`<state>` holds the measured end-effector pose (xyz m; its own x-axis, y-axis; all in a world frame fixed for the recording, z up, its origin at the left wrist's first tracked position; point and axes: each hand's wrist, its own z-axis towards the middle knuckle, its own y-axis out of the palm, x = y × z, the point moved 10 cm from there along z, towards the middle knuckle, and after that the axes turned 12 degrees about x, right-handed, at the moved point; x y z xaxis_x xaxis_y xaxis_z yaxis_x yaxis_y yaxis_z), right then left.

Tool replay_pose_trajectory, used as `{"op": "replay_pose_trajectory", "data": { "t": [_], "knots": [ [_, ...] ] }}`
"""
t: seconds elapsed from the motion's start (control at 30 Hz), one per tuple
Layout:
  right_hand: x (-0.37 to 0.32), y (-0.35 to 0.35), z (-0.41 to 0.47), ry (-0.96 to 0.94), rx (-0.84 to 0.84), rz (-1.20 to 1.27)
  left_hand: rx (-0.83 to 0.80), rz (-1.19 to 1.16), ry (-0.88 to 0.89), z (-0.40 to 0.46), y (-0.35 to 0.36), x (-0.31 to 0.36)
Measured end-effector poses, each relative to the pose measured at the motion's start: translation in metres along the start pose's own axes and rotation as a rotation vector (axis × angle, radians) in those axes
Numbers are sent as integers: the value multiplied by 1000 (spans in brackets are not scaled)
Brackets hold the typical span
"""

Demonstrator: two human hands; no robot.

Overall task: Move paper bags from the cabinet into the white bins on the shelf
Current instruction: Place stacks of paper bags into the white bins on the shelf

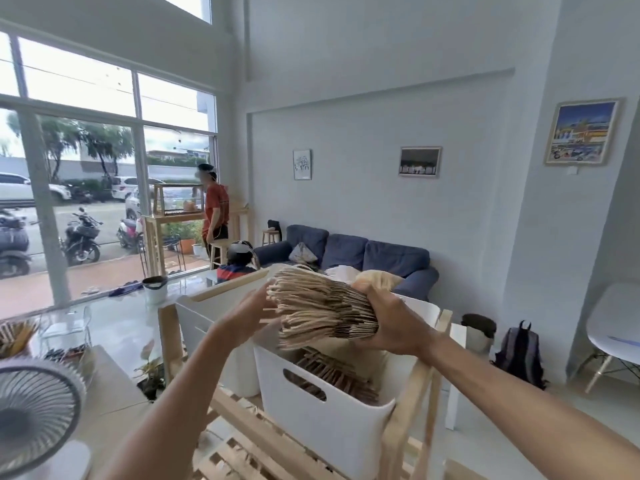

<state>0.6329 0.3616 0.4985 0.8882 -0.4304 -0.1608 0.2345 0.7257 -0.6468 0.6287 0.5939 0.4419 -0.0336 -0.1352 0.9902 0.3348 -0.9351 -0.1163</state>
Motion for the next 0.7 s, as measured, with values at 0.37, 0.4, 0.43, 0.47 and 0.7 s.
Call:
{"op": "replay_pose_trajectory", "data": {
  "t": [0.37, 0.4, 0.43, 0.47, 0.7],
  "knots": [
    [24, 53, -16, -14, -435, -286, 18, 77, -84, 7, 2, -14],
    [25, 55, -16, -16, -450, -313, 26, 95, -72, 6, 2, -13],
    [24, 56, -16, -22, -457, -339, 29, 107, -61, 6, 2, -13],
    [24, 57, -17, -33, -464, -371, 32, 121, -50, 5, 2, -12],
    [32, 59, -24, 8, -564, -494, 157, 352, 69, 6, 16, -4]
  ]
}}
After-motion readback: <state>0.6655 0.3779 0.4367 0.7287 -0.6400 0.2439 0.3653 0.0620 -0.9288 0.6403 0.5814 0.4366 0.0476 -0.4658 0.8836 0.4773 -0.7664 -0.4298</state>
